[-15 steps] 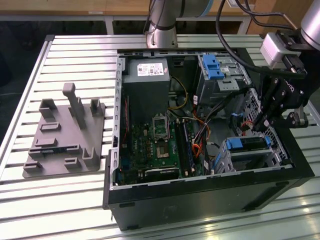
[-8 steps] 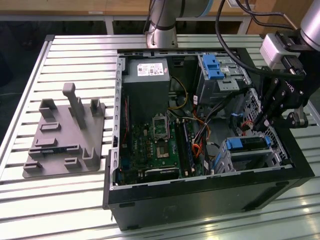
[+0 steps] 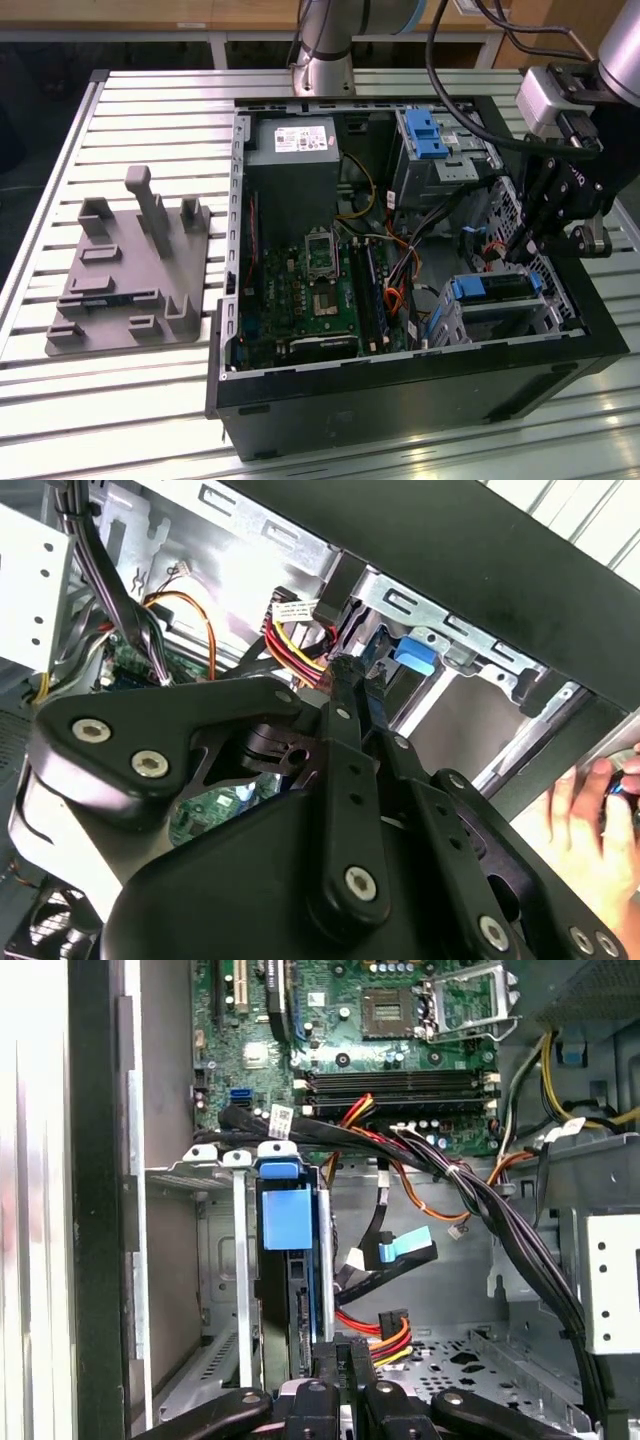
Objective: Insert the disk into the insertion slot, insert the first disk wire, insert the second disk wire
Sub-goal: 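Insert the first disk wire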
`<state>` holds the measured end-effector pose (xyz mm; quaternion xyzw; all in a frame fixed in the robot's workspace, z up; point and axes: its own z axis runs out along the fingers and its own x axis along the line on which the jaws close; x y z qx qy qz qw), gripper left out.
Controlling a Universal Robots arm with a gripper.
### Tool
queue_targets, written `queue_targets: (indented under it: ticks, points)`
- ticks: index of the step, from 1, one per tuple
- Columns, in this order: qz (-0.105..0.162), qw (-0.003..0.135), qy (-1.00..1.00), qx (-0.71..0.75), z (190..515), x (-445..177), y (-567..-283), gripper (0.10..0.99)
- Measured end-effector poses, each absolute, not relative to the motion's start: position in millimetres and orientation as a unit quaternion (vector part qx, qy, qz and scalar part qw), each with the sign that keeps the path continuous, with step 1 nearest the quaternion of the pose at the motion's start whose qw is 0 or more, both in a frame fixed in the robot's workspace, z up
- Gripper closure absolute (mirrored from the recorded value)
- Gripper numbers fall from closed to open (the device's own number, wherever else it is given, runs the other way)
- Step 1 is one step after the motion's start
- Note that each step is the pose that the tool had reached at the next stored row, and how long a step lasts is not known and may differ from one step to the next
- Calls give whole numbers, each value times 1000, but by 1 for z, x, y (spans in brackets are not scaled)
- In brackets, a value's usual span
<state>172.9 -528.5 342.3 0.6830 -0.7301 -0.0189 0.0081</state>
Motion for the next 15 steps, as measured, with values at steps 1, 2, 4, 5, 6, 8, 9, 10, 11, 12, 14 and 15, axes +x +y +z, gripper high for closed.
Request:
queue_targets:
  ticks: [1,2,4,5,6,8,9,10,11,12,14,15]
  points:
    - [-19,8,-731,682,342,173,-529,922]
    - [-19,8,-731,682,342,173,-529,922]
    - [-19,8,-731,682,342,173,-529,922]
    - [-19,8,-731,682,342,173,-529,922]
    - [-19,8,-731,682,342,172,-529,922]
    - [-19,8,-729,684,342,171,-529,922]
    - [-18,7,-726,687,342,171,-529,922]
    - [-17,6,-725,689,341,170,-529,922]
    - [-15,4,-723,691,341,170,-529,922]
    - [-13,2,-720,693,341,170,-529,922]
    - [-10,-1,-716,698,341,170,-529,922]
    - [-10,-1,-716,698,341,170,-529,922]
